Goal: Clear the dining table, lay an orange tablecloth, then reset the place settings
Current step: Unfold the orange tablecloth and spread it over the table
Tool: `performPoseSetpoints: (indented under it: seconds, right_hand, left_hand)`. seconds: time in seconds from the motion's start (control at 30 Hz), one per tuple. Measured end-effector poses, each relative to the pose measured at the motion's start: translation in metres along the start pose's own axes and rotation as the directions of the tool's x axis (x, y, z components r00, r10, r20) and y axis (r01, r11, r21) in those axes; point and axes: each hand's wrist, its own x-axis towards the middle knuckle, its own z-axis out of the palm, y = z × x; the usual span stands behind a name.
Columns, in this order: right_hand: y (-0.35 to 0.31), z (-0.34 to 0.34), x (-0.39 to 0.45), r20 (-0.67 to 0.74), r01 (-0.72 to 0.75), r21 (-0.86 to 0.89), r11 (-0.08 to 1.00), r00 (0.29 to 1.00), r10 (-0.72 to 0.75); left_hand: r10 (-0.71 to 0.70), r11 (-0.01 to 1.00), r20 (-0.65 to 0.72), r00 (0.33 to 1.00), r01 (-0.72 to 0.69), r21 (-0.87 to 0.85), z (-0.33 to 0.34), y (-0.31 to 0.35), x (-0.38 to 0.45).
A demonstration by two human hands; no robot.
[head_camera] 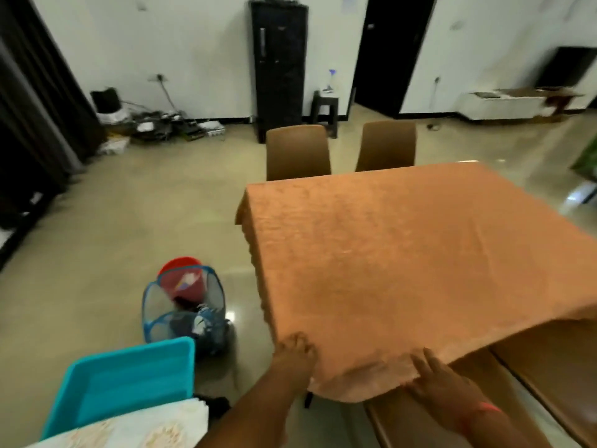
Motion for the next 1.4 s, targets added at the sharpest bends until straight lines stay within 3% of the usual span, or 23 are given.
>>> performPoseSetpoints:
  seconds: [0.2, 0.4, 0.63, 0.73, 0.87, 1.1, 1.27, 1.4]
  right_hand:
    - [-0.027, -0.012, 0.017, 0.067, 0.043, -0.03, 0.999, 0.997, -0.041]
    - [-0.049, -0.018, 0.024, 0.038, 0.086, -0.077, 0.993, 0.996, -0.084]
    - [-0.014, -0.026, 0.003, 0.01, -0.094, 0.03, 0.995, 0.996, 0.094]
    - [0.006, -0.029, -0.007, -0.044, -0.158, 0.098, 0.983, 0.986, 0.163]
    - [0.035, -0.038, -0.009, -0.137, -0.211, 0.163, 0.964, 0.962, 0.234]
    - [0.095, -0.064, 0.003, -0.24, -0.192, 0.241, 0.951, 0.938, 0.25]
    - [0.13, -0.082, 0.007, -0.26, -0.114, 0.249, 0.962, 0.949, 0.18]
    - [0.15, -0.084, 0.017, -0.247, -0.042, 0.232, 0.972, 0.964, 0.101]
  left_hand:
    - [-0.023, 0.999, 0.076, 0.997, 0.021, 0.03, 0.01, -0.011, 0.0]
    - [-0.038, 0.999, 0.008, 0.999, 0.038, 0.023, 0.023, -0.033, -0.012]
    - [0.009, 0.989, 0.033, 0.999, -0.013, 0.148, 0.005, -0.031, 0.006]
    - [0.008, 0.992, -0.04, 0.999, -0.003, 0.126, -0.012, -0.025, 0.024]
    - [0.124, 0.986, -0.233, 0.965, -0.093, 0.141, -0.051, 0.004, 0.038]
    - [0.191, 0.977, -0.349, 0.917, -0.143, 0.158, -0.121, 0.079, 0.046]
    - [0.12, 0.987, -0.379, 0.917, -0.07, 0.145, -0.135, 0.09, 0.039]
    - [-0.049, 0.993, -0.305, 0.951, 0.081, 0.092, -0.122, 0.079, 0.02]
